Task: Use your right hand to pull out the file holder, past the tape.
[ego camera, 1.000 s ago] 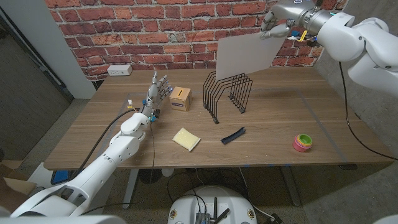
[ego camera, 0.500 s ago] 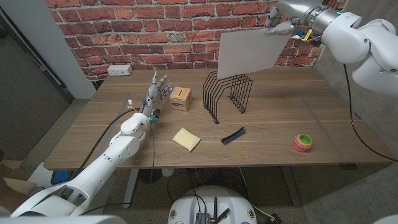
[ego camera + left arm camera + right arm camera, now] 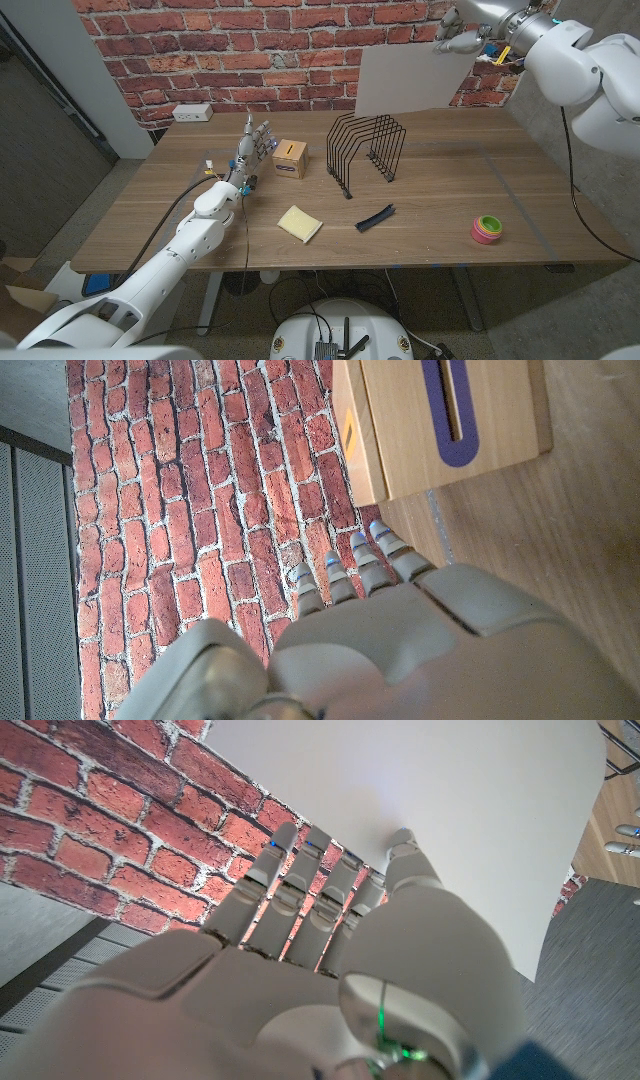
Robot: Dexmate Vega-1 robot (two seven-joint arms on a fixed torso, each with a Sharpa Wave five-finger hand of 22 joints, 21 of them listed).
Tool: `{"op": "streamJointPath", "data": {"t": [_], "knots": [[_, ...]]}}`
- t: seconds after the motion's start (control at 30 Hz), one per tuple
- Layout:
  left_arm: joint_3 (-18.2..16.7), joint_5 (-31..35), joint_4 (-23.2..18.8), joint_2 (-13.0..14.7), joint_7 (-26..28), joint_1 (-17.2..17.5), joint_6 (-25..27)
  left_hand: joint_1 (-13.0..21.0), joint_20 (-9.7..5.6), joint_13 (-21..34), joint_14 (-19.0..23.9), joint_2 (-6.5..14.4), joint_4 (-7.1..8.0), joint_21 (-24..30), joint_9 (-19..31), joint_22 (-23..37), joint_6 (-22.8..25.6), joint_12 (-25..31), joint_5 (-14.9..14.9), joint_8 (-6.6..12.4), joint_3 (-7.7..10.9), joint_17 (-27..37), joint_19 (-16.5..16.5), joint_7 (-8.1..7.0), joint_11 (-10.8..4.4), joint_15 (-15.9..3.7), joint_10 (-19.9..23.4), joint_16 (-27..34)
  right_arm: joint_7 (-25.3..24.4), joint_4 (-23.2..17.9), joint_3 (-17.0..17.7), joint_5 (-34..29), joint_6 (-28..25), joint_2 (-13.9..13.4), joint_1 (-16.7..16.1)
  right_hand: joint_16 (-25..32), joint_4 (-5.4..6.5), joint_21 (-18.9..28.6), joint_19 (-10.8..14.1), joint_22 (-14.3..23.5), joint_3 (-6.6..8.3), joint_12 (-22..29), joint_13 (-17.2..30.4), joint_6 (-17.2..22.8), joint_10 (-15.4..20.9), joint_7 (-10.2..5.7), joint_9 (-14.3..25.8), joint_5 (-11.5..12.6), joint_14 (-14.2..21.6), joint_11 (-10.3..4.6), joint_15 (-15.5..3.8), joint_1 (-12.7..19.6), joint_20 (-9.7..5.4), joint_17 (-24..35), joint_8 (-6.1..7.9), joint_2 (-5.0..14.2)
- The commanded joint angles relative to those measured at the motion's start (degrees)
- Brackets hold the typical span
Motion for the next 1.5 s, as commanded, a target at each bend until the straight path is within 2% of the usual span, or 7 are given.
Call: {"op": "streamJointPath", "data": {"t": [0.03, 0.67, 1.07, 1.27, 1.5], "knots": [[0.0, 0.0, 0.0, 0.0, 0.0, 0.0, 0.0, -0.1, 0.05, 0.3, 0.4, 0.6, 0.40, 0.5, 0.1, 0.3, 0.1, 0.4, 0.2, 0.24, 0.00, 0.2, 0.4, -0.42, -0.39, -0.19, 0.0, 0.4, -2.4, 0.1, 2.3, 0.4, -2.5, -0.6, -3.0, 0.2, -0.11, -0.2, -0.3, 0.2, 0.34, 0.4, 0.2, 0.4, 0.6, -0.11, 0.1, -0.2, -0.1, -0.04, -5.74, -0.4, -7.92, 0.1, 0.12, 0.08], [0.0, 0.0, 0.0, 0.0, 0.0, 0.0, 0.0, -0.1, 0.06, 0.3, 0.4, 0.6, 0.40, 0.5, 0.1, 0.3, 0.1, 0.3, 0.2, 0.24, 0.00, 0.2, 0.4, -0.51, -0.37, -0.25, -0.1, 0.4, -6.5, 3.6, 2.5, 0.8, -4.9, -0.8, -3.5, 0.3, -0.22, -0.2, -0.2, 0.2, 0.47, 0.4, 0.2, 0.5, 0.9, -0.04, 0.1, -0.3, -0.1, -0.05, -5.76, -0.5, -7.92, 0.1, 0.03, -0.03], [0.0, 0.0, 0.0, 0.0, 0.0, 0.0, 0.0, -0.1, 0.05, 0.3, 0.4, 0.6, 0.40, 0.5, 0.1, 0.3, 0.0, 0.4, 0.2, 0.22, 0.00, 0.2, 0.5, -0.50, -0.34, -0.23, 0.0, 0.4, -10.6, 5.7, 3.2, 2.2, -5.4, -0.4, -5.0, 0.4, -0.27, -0.2, -0.2, 0.2, 0.58, 0.3, 0.1, 0.5, 0.7, -0.06, 0.1, -0.3, -0.1, -0.04, -5.75, -0.5, -7.91, 0.2, -0.09, -0.07], [0.0, 0.0, 0.0, 0.0, 0.0, 0.0, 0.0, -0.1, 0.05, 0.3, 0.4, 0.6, 0.40, 0.5, 0.1, 0.3, 0.1, 0.3, 0.2, 0.24, 0.01, 0.2, 0.4, -0.45, -0.36, -0.22, -0.1, 0.4, -12.0, 6.9, 1.7, 1.4, -6.4, -0.3, -4.4, 0.4, -0.35, -0.1, -0.2, 0.2, 0.61, 0.4, 0.2, 0.5, 0.8, -0.01, 0.1, -0.3, -0.1, -0.03, -5.79, -0.4, -7.91, 0.2, -0.15, -0.15], [0.0, 0.0, 0.0, 0.0, 0.0, 0.0, 0.0, -0.1, 0.06, 0.3, 0.4, 0.6, 0.40, 0.5, 0.1, 0.3, 0.1, 0.4, 0.2, 0.23, 0.01, 0.2, 0.5, -0.52, -0.42, -0.22, 0.0, 0.4, -12.5, 9.5, 0.7, 3.4, -6.3, 0.3, -3.4, 0.3, -0.25, -0.1, -0.1, 0.2, 0.62, 0.4, 0.2, 0.4, 0.7, -0.09, 0.1, -0.3, -0.3, -0.01, -5.74, -0.7, -7.93, 0.2, -0.26, -0.24]]}}
